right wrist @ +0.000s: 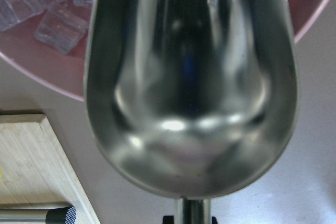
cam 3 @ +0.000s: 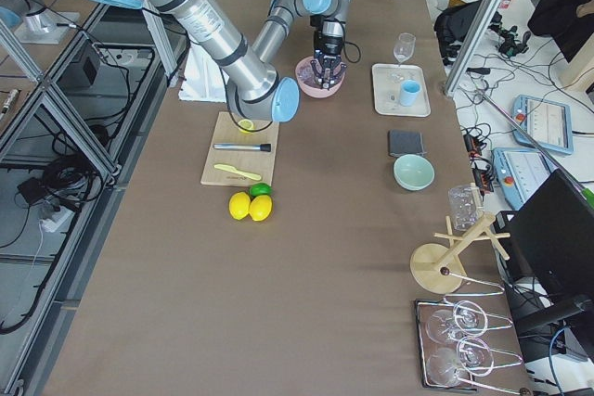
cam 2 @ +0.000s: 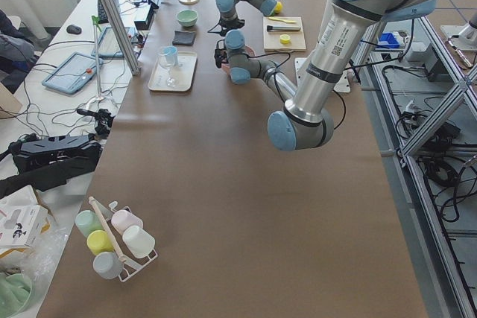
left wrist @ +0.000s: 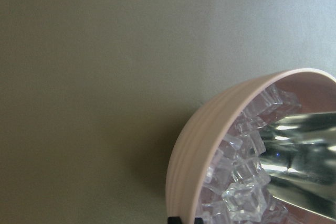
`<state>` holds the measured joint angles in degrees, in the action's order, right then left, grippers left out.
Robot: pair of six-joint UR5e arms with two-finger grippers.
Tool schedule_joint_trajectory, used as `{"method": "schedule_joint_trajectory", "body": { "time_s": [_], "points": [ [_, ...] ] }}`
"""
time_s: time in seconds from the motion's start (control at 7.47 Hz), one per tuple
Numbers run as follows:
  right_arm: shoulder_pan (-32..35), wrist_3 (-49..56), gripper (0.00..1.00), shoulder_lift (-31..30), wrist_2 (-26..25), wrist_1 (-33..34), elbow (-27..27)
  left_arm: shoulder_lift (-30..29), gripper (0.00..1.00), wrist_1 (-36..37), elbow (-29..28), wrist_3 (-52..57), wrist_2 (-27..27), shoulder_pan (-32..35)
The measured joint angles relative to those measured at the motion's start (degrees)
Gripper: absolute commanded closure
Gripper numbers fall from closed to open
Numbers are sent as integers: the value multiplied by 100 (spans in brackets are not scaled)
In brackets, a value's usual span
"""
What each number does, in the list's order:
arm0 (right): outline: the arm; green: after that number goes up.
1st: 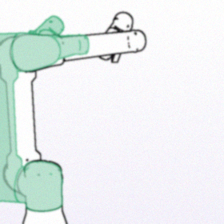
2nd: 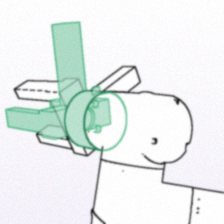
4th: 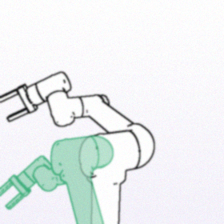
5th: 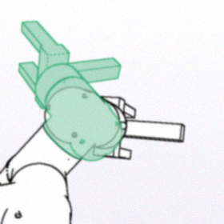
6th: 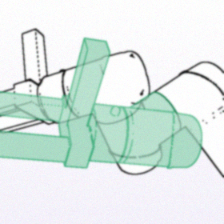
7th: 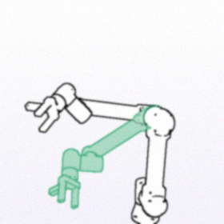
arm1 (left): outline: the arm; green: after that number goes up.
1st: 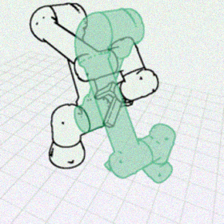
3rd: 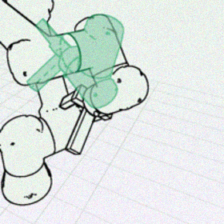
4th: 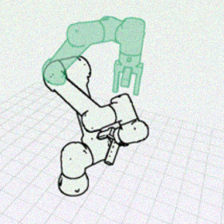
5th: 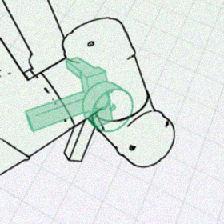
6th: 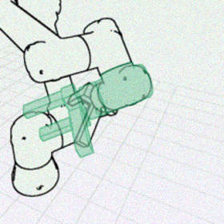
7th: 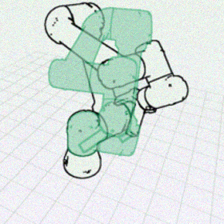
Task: Put ice in cup with scoop
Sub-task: 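Dip the scoop into the ice cubes with the right gripper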
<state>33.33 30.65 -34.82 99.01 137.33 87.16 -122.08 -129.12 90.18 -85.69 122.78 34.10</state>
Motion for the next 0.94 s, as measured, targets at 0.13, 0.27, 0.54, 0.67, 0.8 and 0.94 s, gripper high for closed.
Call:
{"method": "schedule_joint_trajectory", "body": {
  "time_s": [0.13,0.27,0.54,0.67,0.8,0.94],
  "points": [
    [-2,-76,100,-23,41,-83,13,4,82,0,0,0,0,0],
    [-2,-132,100,-50,108,-135,53,7,82,2,2,0,0,-3],
    [-23,-284,100,-115,188,-349,80,9,82,14,28,0,-4,-39],
    [-40,-316,100,-135,200,-387,69,9,82,17,31,0,-7,-57],
    [-72,-344,100,-138,205,-404,55,9,82,18,34,0,-8,-66],
    [-118,-449,100,-138,215,-434,33,8,82,18,39,0,-9,-69]
  ]
}}
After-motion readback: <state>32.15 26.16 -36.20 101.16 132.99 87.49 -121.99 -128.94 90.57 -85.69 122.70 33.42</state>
